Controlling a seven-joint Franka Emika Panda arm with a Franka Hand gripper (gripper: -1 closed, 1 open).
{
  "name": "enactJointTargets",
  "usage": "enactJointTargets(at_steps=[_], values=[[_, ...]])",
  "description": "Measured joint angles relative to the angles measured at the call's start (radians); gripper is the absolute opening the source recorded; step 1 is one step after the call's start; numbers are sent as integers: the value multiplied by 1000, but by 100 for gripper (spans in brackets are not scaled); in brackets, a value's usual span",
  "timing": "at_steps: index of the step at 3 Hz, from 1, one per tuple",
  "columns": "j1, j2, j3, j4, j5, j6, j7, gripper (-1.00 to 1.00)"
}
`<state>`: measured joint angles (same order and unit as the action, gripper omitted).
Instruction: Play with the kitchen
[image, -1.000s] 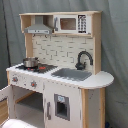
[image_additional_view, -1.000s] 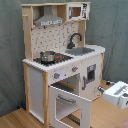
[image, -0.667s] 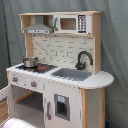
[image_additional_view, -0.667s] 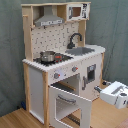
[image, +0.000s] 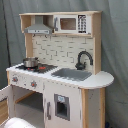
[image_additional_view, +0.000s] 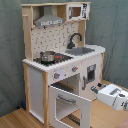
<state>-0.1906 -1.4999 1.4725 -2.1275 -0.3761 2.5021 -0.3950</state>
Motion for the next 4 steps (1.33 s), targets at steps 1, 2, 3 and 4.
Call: enactJointTargets(at_steps=[1, 2, 3, 4], values=[[-28, 0, 1, 52, -40, 4, 109, 100], [-42, 0, 7, 84, -81, 5, 222, 100], [-51, 0, 20, 97, -109, 5, 324, 100], [-63, -1, 39, 106, -143, 5, 451, 100]])
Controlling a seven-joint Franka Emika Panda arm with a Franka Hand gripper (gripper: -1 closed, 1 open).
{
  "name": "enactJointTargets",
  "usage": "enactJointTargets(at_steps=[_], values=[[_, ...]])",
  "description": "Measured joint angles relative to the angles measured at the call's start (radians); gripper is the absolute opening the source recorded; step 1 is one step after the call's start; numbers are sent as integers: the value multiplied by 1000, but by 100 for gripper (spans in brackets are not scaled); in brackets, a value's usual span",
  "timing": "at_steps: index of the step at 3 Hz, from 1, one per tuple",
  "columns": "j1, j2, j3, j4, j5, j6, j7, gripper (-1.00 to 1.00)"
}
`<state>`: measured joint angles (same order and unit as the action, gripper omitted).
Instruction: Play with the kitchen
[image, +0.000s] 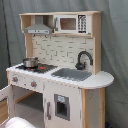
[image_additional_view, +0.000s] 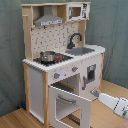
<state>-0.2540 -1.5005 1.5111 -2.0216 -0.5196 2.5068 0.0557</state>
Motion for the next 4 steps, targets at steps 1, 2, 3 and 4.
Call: enactJointTargets(at_steps=[1, 2, 3, 4], values=[[-10, 0, 13, 8, -29, 0, 95, 100], [-23, -1, 26, 20, -60, 0, 188, 100], [-49, -1, 42, 49, -98, -2, 308, 100], [-83, -1, 57, 90, -116, -5, 408, 100]])
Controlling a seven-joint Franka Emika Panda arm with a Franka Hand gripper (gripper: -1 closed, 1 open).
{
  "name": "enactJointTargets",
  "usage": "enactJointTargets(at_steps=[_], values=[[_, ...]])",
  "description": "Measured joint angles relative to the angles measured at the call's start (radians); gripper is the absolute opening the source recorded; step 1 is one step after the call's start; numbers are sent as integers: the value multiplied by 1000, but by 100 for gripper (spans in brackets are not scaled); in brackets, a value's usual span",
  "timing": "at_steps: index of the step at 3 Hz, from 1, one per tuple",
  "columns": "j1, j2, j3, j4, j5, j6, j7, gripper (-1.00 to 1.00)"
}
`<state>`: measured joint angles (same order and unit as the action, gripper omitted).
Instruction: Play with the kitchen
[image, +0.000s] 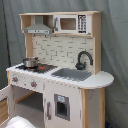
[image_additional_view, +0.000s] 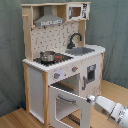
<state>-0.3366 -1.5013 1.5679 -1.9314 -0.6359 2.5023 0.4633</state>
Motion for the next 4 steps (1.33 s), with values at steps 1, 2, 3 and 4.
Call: enactJointTargets(at_steps=[1, 2, 3, 4], values=[[-41, 0, 16, 49, -4, -5, 83, 100], [-85, -1, 33, 102, -5, -13, 159, 100], [-139, -1, 55, 167, -5, -30, 252, 100], [-183, -1, 84, 214, -5, -54, 350, 100]])
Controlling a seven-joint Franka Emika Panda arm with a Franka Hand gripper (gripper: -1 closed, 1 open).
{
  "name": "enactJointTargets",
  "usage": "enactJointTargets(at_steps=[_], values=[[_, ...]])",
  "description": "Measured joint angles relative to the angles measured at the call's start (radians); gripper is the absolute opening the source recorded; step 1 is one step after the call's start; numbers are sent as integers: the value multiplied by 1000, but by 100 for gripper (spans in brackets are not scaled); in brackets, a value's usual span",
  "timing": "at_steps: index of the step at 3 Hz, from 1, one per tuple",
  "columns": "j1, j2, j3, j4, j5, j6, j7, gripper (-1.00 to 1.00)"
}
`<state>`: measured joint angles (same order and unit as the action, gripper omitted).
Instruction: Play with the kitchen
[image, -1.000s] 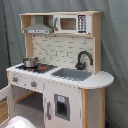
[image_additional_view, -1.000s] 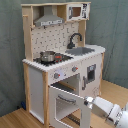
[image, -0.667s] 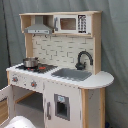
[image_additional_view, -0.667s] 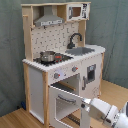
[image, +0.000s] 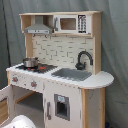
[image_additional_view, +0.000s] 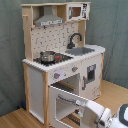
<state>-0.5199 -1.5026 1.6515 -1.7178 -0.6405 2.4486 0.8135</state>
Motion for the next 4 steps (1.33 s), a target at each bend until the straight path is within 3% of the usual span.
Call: enactJointTargets(at_steps=[2, 4], values=[[-47, 0, 64, 35, 0, -52, 189, 100], [-70, 4, 125, 33, 3, -123, 378, 100]])
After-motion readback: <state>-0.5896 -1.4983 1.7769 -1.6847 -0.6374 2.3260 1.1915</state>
